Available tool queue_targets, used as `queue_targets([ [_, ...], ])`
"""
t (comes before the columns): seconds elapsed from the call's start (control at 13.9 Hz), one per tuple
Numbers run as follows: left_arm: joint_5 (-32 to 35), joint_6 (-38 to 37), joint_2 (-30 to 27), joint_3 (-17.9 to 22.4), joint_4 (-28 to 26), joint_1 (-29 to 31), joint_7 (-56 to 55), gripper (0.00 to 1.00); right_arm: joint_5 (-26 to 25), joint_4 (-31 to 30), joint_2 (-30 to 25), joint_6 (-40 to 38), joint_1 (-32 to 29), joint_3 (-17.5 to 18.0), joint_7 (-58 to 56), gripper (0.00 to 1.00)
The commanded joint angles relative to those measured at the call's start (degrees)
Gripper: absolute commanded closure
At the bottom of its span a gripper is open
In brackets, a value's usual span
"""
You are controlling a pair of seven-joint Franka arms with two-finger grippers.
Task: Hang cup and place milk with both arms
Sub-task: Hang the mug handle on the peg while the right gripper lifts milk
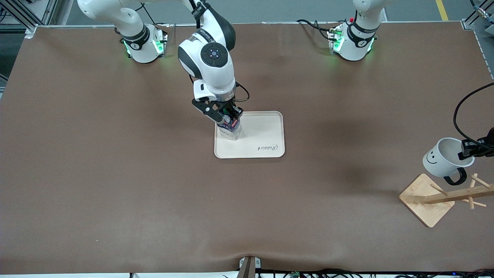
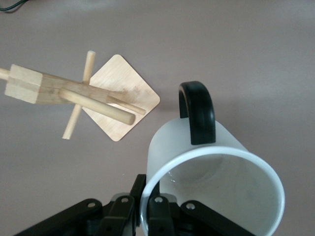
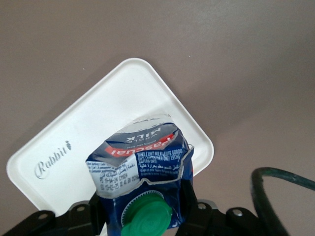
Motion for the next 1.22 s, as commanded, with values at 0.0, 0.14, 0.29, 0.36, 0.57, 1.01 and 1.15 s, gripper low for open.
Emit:
queue_targets([
  [0.0,1.45,-0.85,0.96,0.1,1.81,0.23,2.6,1.0,-1.45,3.52,0.43,-1.56,0.06,-0.62,4.39,1.0],
  [0.14,1.36,-0.76,1.22,0.36,1.81,1.71,4.01,1.0,-1.19,8.34,-0.09,-8.9,-2.47,-0.71,3.62,1.0],
  [0.29,1.36,-0.59,2.09,0.45,3.21,1.98,6.12,1.0,-1.36,13.45,-0.27,-20.93,-5.9,-0.71,-3.89,1.0],
  [0.36,1.36,-0.59,2.53,0.54,4.0,2.07,6.21,1.0,-1.36,13.55,-1.23,-24.21,-7.83,-0.8,-10.91,1.0],
  [0.57,1.36,-0.59,2.71,0.98,4.09,3.04,6.74,1.0,-1.36,12.94,-6.06,-29.84,-17.22,-0.88,-29.9,1.0],
  [1.01,1.19,-0.5,5.7,1.33,5.94,4.01,8.94,1.0,-1.27,8.21,-10.03,-31.89,-39.82,-0.88,-61.32,1.0],
  [1.15,1.19,0.11,6.05,1.24,6.12,3.83,8.59,0.77,-1.36,4.35,-10.81,-30.14,-41.68,-0.88,-61.95,1.0],
])
